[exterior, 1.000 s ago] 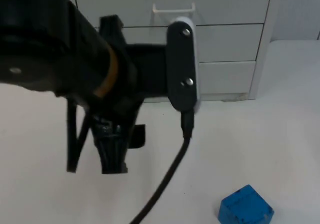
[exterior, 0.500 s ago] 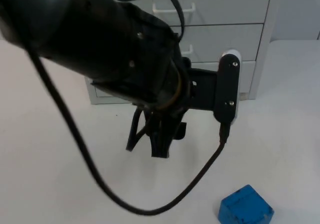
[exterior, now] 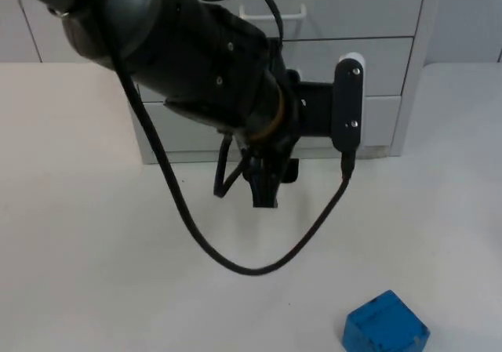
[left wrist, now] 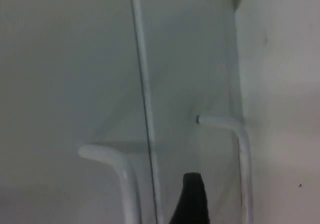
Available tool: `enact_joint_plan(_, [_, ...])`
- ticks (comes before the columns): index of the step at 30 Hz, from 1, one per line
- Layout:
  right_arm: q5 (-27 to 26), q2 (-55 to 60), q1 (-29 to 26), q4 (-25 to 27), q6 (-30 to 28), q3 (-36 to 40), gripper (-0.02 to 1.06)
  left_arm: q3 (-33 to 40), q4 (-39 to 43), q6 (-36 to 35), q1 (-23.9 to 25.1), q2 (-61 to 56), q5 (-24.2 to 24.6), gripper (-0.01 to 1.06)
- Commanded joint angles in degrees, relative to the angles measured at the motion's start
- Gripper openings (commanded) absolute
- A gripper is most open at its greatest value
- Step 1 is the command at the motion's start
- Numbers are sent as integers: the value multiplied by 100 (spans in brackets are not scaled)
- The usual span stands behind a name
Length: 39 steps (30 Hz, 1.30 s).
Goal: Open the drawer with the left hand, place the block into the drawer with the right hand, then close the drawer with the left hand.
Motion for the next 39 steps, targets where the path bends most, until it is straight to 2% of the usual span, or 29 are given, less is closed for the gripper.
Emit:
enact_joint_plan(1, [-23,-1,-19,-26,6,-31,105,-71,118,-79,88,101,-92,66])
enact_joint_plan(5, [-37,-1,-19,-24,6,-31,105,-100,167,-79,87,196,-106,66])
enact_joint_plan(10, [-59,-1,-19,-24,6,-31,105,-114,151,-91,87,330,-396,65])
enact_joint_plan(16, [-58,-1,-19,1,6,-31,105,-215,266,-91,148,509,-334,59])
enact_joint_plan(20, [-58,-1,-19,1,6,-31,105,-427,292,-116,212,655,-185,59])
enact_joint_plan(29, [-58,-1,-19,1,6,-31,105,-564,375,-236,351,877,-355,59])
enact_joint_plan(33, [-58,-1,-19,1,6,-31,105,-564,395,-236,365,987,-175,56])
enact_joint_plan(34, [-58,-1,-19,1,6,-31,105,-564,332,-236,365,996,-122,51])
enact_joint_plan(36, [-71,-1,-19,1,6,-31,105,-564,265,-236,365,996,-84,30])
enact_joint_plan(37, [-82,-1,-19,1,6,-31,105,-564,251,-236,349,986,-75,15])
enact_joint_plan(38, [-82,-1,-19,1,6,-31,105,-564,251,-236,349,986,-75,15])
enact_joint_plan(39, [-82,-1,-19,1,6,-31,105,-564,208,-236,341,986,-60,0])
